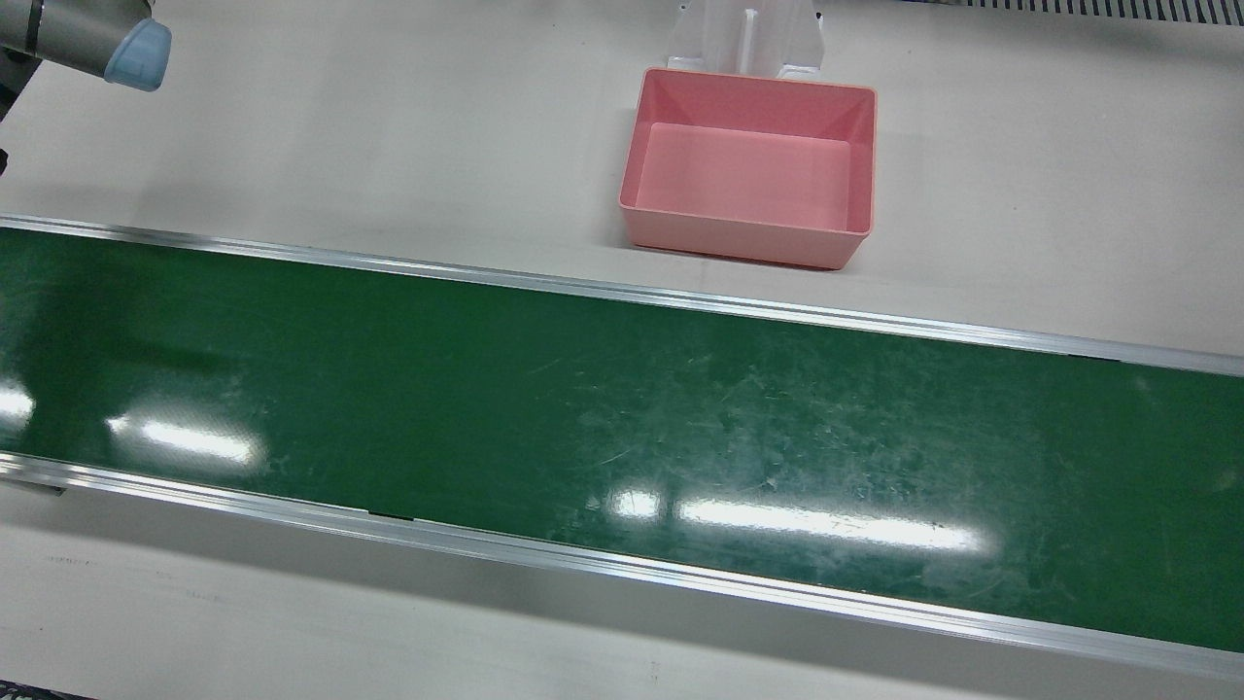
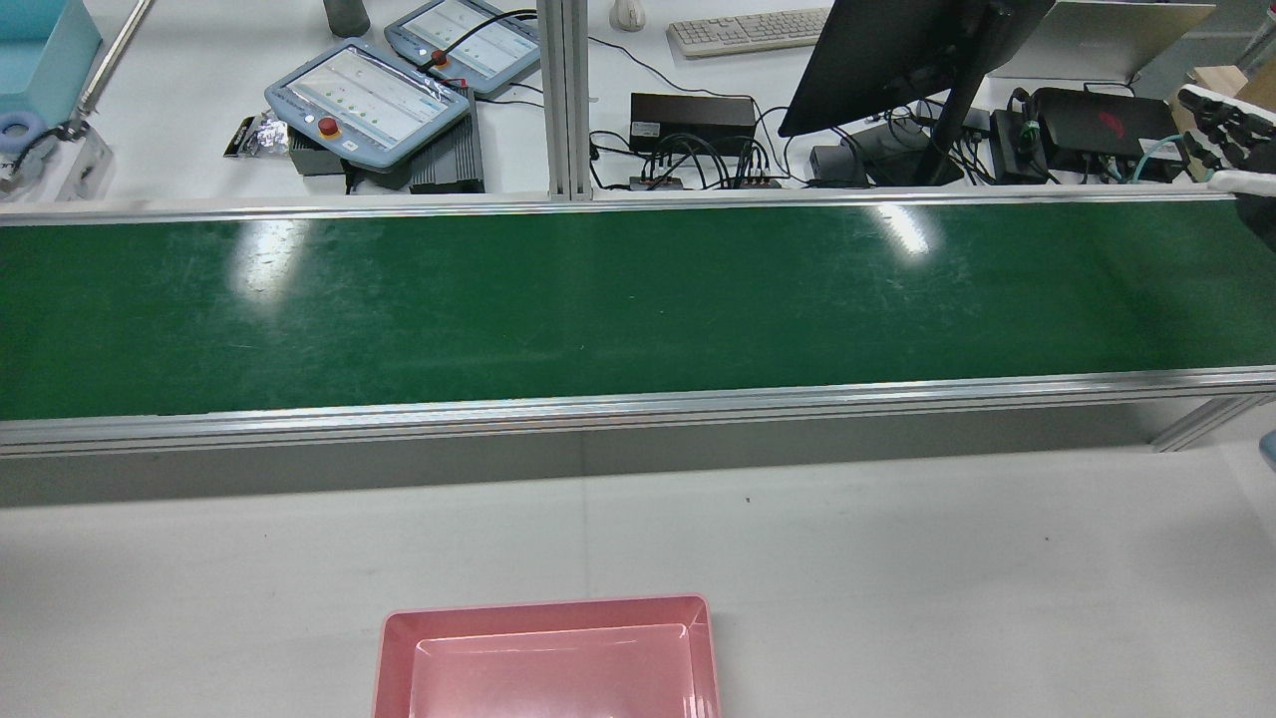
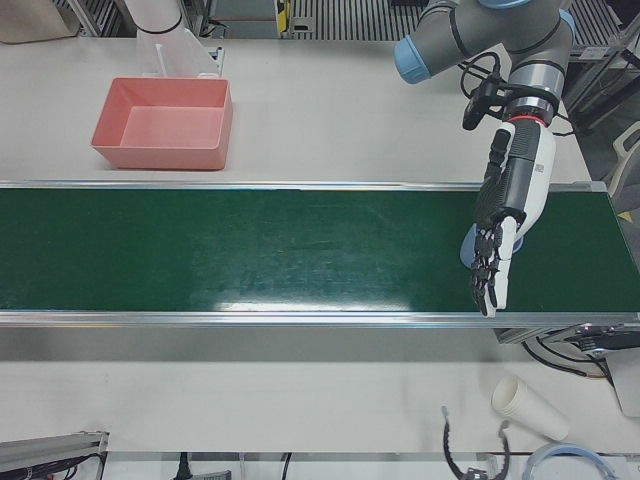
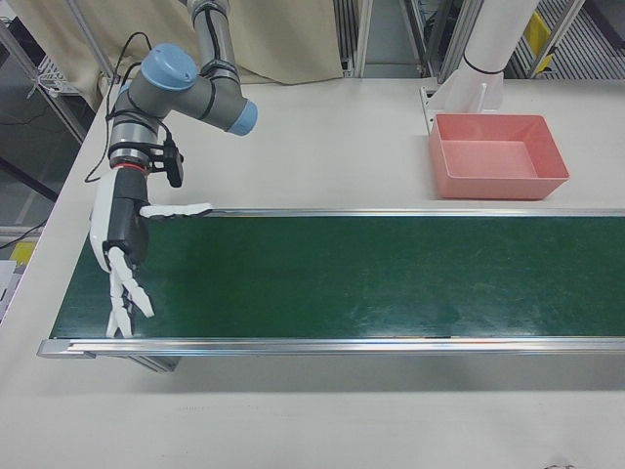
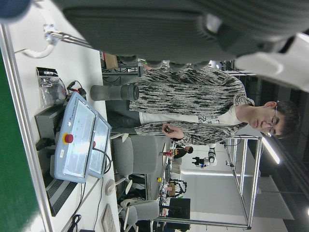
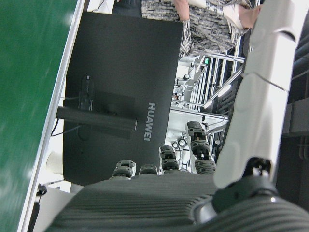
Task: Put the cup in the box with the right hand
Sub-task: 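Raise the right hand over the conveyor and open its fingers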
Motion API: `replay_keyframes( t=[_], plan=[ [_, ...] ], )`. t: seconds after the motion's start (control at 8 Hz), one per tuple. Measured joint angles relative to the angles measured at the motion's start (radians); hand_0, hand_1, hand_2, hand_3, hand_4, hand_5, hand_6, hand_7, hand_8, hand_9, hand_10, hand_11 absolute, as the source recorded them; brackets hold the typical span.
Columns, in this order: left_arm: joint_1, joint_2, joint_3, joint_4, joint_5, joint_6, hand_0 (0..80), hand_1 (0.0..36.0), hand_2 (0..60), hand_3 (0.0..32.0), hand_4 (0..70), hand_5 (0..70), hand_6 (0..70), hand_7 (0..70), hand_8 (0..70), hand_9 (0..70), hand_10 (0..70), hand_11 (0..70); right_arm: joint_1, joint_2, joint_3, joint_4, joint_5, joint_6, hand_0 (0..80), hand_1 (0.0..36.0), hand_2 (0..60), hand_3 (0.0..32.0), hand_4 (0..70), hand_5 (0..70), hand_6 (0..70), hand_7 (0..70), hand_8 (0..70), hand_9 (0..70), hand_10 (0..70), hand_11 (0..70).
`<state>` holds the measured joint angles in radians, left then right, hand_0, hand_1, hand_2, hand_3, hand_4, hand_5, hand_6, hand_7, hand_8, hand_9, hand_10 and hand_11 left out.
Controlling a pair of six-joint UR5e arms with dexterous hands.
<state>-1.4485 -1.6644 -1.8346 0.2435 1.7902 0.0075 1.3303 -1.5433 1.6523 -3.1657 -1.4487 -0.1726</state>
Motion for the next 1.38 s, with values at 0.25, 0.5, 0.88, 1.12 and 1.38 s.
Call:
replay_keyframes(
  t=[0.25,0.5,0.88,1.12,1.38],
  plan=[
    [0.000,0.000,0.000,0.000,0.000,0.000,0.0,0.0,0.0,0.0,0.0,0.0,0.0,0.0,0.0,0.0,0.0,0.0,-0.095,0.052,0.040,-0.056,0.055,-0.013,56.2,21.1,0.0,0.0,0.0,7.4,4.5,10.9,1.2,0.8,1.9,5.2],
    [0.000,0.000,0.000,0.000,0.000,0.000,0.0,0.0,0.0,0.0,0.0,0.0,0.0,0.0,0.0,0.0,0.0,0.0,-0.251,0.068,0.160,-0.171,0.201,-0.061,57.0,21.8,0.0,0.0,0.0,7.3,4.6,10.8,0.6,0.7,1.6,4.9],
    [0.000,0.000,-0.001,0.000,0.000,0.000,0.0,0.0,0.0,0.0,0.0,0.0,0.0,0.0,0.0,0.0,0.0,0.0,-0.413,0.111,0.270,-0.291,0.359,-0.101,57.8,22.3,0.0,0.0,0.1,7.2,4.9,11.9,0.5,1.5,1.9,5.3],
    [0.000,0.000,-0.001,-0.001,0.000,0.000,0.0,0.0,0.0,0.0,0.0,0.0,0.0,0.0,0.0,0.0,0.0,0.0,-0.450,0.166,0.272,-0.333,0.395,-0.137,54.6,19.5,0.0,0.0,0.6,6.4,4.7,11.6,0.6,1.8,2.1,5.3],
    [0.000,0.000,0.000,0.000,0.000,0.000,0.0,0.0,0.0,0.0,0.0,0.0,0.0,0.0,0.0,0.0,0.0,0.0,-0.475,0.181,0.265,-0.342,0.427,-0.151,53.7,18.8,0.0,0.0,0.2,6.1,4.6,11.3,0.5,1.8,2.4,5.6]
  ],
)
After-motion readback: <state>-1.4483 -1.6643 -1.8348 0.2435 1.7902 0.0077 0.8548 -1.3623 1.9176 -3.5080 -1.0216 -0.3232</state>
